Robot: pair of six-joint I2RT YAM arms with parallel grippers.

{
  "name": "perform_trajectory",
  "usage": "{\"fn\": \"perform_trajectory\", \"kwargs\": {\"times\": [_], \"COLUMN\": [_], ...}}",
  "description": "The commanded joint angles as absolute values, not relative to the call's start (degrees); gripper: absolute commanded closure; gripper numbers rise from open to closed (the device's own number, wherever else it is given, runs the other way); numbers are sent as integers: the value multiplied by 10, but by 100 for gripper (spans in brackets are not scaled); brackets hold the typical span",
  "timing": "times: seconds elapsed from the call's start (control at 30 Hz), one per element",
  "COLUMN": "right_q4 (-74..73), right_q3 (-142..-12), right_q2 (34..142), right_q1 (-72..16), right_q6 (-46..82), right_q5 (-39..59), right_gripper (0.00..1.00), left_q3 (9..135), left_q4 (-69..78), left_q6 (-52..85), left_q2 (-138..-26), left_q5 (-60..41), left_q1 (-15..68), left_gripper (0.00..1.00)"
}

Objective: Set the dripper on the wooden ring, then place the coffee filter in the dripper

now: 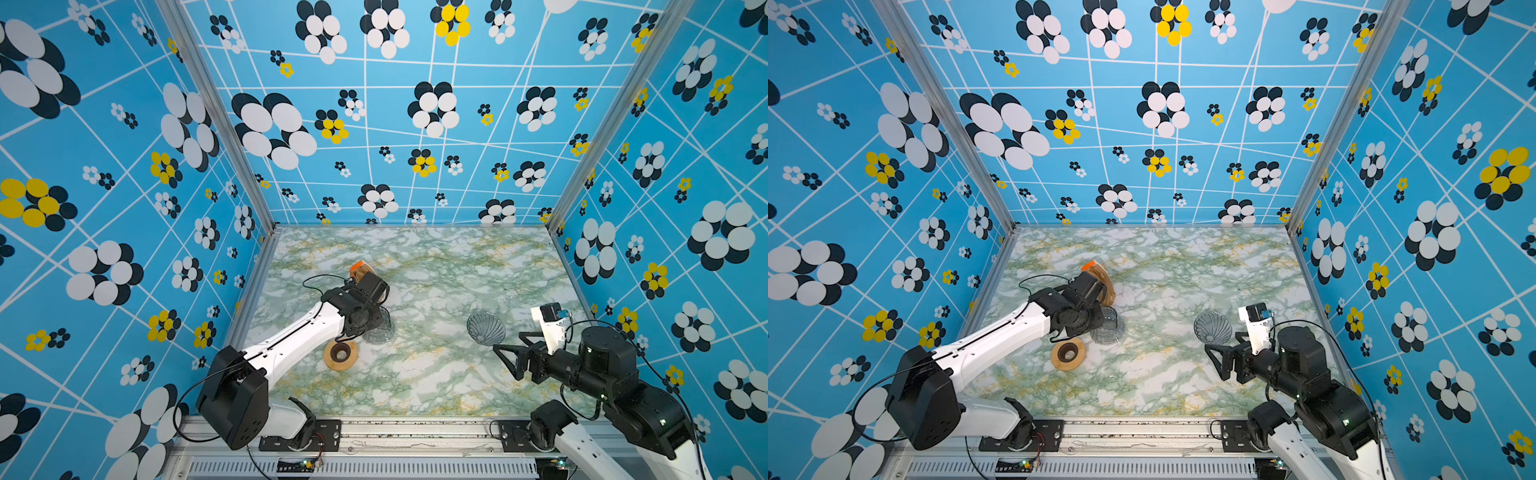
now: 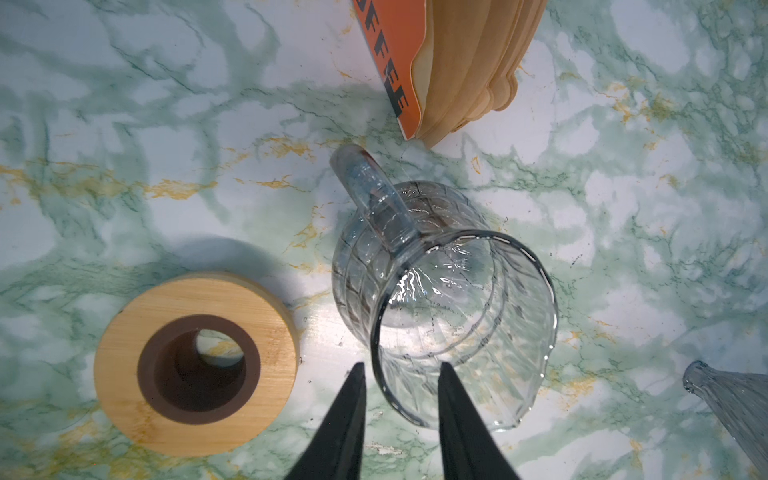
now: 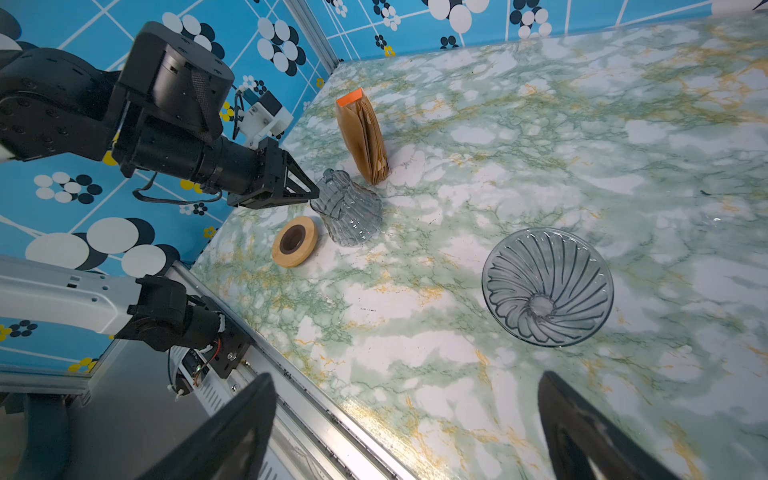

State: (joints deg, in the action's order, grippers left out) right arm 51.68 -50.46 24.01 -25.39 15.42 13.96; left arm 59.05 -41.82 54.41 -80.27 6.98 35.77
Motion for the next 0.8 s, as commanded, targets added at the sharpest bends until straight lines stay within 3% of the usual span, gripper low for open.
{"fn": "perform_trajectory", "kwargs": {"times": [0.0, 0.77], "right_q4": [513, 516], "right_q3": [-499, -499], "right_q2": [243, 246], "right_q1": [-256, -256], "right_q6": [158, 160], "right_q5": [130, 119], "right_gripper": [1, 1], "left_q3": [590, 590], "left_q4": [-423, -415], "left_q6": [538, 533], "left_q2": [-814, -841], "left_q5": [83, 84], "left_q1": [360, 360], "left_gripper": [69, 79]}}
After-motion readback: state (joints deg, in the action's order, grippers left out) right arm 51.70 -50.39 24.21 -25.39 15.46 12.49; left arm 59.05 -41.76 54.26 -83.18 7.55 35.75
